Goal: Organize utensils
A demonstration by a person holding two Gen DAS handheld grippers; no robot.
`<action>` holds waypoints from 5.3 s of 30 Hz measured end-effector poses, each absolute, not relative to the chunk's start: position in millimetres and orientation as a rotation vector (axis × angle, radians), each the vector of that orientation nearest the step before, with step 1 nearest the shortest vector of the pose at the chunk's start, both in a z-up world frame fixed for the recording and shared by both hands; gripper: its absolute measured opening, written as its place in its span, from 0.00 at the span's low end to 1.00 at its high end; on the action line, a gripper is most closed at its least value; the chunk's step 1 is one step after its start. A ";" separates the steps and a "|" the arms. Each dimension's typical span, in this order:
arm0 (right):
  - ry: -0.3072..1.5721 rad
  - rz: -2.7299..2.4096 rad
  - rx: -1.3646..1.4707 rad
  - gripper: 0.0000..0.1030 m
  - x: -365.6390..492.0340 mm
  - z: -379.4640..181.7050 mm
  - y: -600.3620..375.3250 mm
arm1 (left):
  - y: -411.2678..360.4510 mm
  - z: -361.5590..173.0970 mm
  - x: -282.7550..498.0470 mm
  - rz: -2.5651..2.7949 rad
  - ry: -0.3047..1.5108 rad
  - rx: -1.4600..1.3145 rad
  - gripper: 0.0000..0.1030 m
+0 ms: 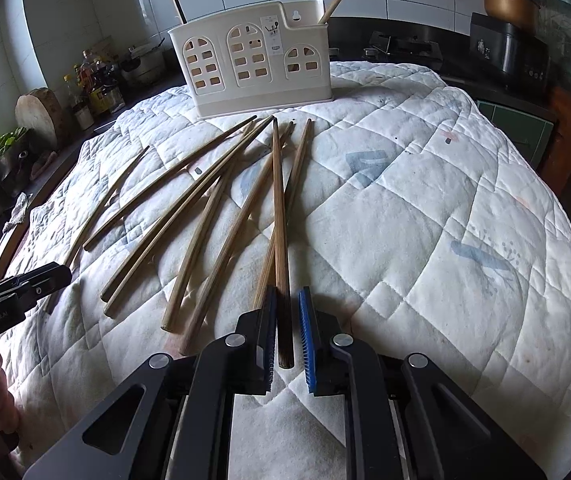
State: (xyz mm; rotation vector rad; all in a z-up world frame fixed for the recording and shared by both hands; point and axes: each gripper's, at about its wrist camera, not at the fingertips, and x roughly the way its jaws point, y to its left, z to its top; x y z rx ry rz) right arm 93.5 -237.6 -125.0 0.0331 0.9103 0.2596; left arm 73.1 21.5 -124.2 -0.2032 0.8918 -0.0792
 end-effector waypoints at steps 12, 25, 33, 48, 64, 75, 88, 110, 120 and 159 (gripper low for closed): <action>0.868 0.249 0.008 0.07 87.7 -116.0 -234.7 | 14.5 -112.9 73.9 -0.024 0.863 -0.114 0.06; 0.680 0.270 -0.023 0.06 81.5 -42.9 -232.0 | 29.9 -57.5 70.6 -0.043 0.697 -0.136 0.06; 0.642 0.296 -0.031 0.07 103.2 -13.4 -227.2 | 34.2 -37.5 87.0 -0.076 0.636 -0.140 0.06; 0.636 0.301 -0.033 0.07 105.7 -12.7 -225.8 | 27.6 -104.9 78.7 -0.113 0.862 -0.149 0.09; 0.640 0.301 -0.032 0.07 105.1 -14.5 -226.0 | 16.8 -125.0 78.3 -0.034 0.893 -0.077 0.21; 0.636 0.301 -0.038 0.07 106.5 -13.3 -224.8 | 24.3 -89.9 76.2 -0.050 0.803 -0.078 0.06; 0.624 0.328 -0.067 0.07 128.2 11.1 -217.4 | 25.0 -26.1 91.5 -0.142 0.636 -0.097 0.06; 0.533 0.339 -0.056 0.07 236.4 146.8 -229.6 | 13.1 80.1 180.4 -0.264 0.535 -0.088 0.06; 0.458 0.252 -0.031 0.07 294.8 170.1 -232.7 | -1.6 169.7 218.3 -0.235 0.341 -0.061 0.06; 0.494 0.249 -0.047 0.40 259.5 110.0 -243.0 | 1.1 122.4 253.3 -0.161 0.418 -0.083 0.34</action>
